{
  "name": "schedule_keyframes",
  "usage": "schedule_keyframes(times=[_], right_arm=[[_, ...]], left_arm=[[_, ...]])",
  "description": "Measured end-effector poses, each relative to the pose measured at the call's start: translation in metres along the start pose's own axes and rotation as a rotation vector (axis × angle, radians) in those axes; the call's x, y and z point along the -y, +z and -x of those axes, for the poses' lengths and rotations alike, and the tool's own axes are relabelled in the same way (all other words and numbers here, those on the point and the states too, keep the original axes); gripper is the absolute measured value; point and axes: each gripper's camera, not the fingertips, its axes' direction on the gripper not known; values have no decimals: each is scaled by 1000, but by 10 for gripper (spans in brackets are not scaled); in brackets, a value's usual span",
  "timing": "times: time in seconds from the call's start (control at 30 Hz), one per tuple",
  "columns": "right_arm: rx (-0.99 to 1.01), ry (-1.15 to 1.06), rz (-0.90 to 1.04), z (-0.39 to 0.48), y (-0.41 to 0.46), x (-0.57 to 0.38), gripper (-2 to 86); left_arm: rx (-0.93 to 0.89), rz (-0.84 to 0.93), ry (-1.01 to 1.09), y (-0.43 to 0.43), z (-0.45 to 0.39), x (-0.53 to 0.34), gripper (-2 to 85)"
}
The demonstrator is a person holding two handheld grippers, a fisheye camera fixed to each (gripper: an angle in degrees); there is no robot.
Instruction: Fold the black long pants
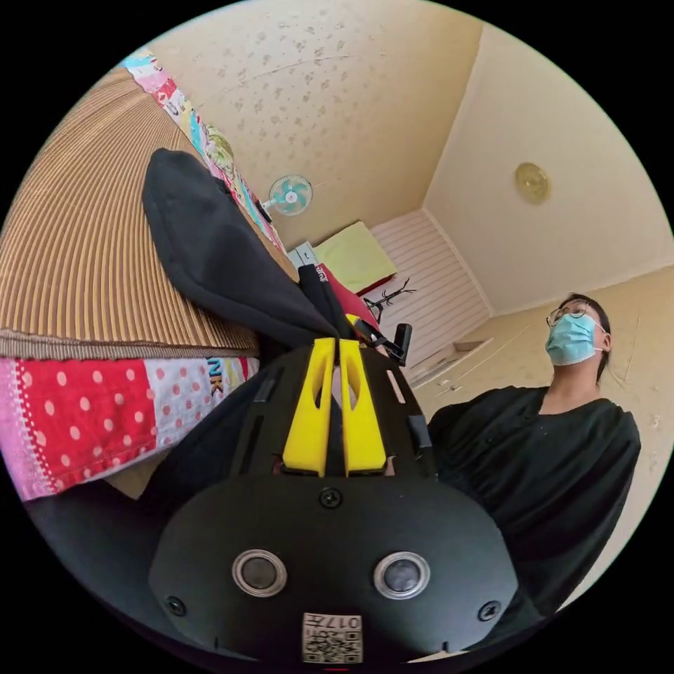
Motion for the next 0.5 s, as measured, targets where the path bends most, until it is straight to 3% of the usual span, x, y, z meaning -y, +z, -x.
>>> schedule_keyframes(times=[0.03,0.1,0.17,0.23,0.3,0.4,0.5], right_arm=[[2,-11,9,5,7,0,52],[-37,-75,72,38,45,1,98],[-35,-97,156,62,83,0,113],[23,-109,260,82,126,-4,122],[-10,-198,491,109,194,-17,131],[-180,-357,489,139,204,-19,104],[-63,-319,461,132,181,-6,48]], left_arm=[[93,15,-16,0,-2,0,-2],[492,168,-85,21,-6,4,9],[646,226,-145,37,-2,6,37],[617,208,-170,45,4,7,58],[523,216,-188,56,14,9,65],[542,244,-155,70,12,10,66],[535,274,-112,79,11,10,69]])
